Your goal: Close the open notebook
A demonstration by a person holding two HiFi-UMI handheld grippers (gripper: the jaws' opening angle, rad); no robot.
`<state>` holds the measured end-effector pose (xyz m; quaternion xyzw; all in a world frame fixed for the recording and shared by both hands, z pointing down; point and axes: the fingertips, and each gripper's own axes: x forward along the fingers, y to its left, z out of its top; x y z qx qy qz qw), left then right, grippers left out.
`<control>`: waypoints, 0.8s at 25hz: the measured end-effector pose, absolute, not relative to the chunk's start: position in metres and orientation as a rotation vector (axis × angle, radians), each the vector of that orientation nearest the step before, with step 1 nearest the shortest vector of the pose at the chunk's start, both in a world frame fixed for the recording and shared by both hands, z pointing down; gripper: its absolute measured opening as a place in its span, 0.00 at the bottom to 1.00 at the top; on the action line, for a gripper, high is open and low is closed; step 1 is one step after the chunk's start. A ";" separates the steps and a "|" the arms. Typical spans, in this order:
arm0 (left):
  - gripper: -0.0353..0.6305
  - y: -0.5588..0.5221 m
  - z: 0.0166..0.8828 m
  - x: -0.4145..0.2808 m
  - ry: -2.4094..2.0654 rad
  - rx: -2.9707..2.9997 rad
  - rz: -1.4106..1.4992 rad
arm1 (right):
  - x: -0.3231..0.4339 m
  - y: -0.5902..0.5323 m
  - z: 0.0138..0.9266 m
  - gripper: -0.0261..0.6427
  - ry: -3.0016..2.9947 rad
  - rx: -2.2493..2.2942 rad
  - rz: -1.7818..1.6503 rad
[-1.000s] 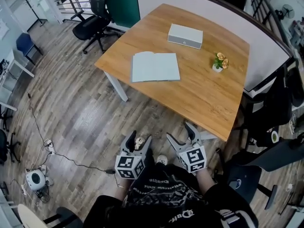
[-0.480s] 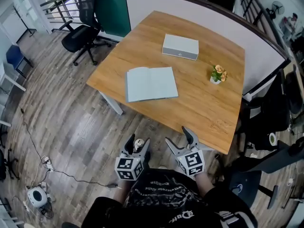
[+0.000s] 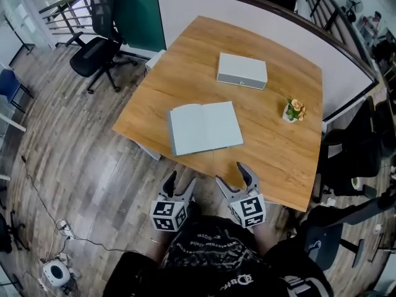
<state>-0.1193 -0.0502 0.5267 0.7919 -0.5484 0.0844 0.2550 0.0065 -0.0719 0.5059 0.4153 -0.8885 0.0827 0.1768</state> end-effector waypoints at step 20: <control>0.49 -0.131 0.564 -0.186 -1.465 2.039 0.364 | -0.053 -0.144 0.524 0.48 -2.417 1.174 0.222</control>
